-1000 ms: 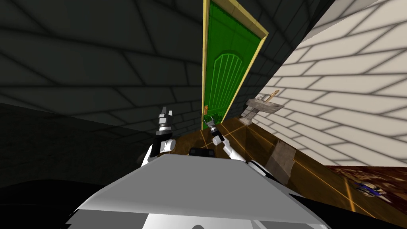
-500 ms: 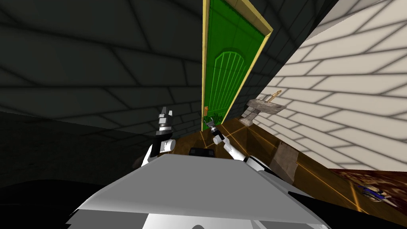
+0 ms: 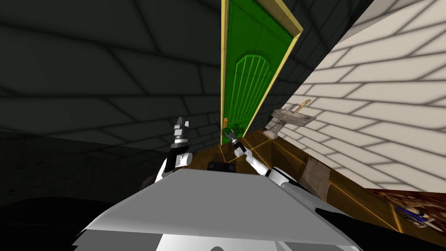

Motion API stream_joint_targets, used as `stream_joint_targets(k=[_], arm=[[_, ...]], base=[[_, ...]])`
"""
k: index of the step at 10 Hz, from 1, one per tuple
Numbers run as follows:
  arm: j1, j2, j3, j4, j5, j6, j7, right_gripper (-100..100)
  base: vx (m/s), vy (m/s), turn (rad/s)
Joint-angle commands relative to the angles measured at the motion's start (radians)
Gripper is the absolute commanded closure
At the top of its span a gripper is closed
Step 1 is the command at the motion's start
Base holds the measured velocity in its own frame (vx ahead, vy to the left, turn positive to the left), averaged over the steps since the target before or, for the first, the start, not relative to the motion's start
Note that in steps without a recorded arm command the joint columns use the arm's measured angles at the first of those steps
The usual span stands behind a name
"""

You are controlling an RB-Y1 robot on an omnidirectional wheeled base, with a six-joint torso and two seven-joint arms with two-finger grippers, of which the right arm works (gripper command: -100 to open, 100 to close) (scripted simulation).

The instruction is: Pull the door open

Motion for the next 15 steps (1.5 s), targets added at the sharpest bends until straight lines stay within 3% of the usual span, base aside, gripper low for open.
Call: stream_joint_targets(k=[1, 8, 13, 14, 15], arm=[[-0.02, -0.007, 0.018, 0.032, -0.018, -0.004, -0.033, -100], [-0.116, -0.052, 0.101, 0.174, -0.115, -0.014, -0.185, -100], [-0.166, -0.075, 0.144, 0.247, -0.164, -0.019, -0.262, -100], [-0.156, -0.074, 0.136, 0.23, -0.159, -0.014, -0.247, -100], [-0.154, -0.105, 0.13, 0.259, -0.165, -0.036, -0.282, -100]], base=[[0.102, 0.003, -0.003], [0.104, 0.004, -0.003], [0.095, -0.004, -0.002], [0.042, -0.004, 0.0], [0.085, 0.087, 0.285]])
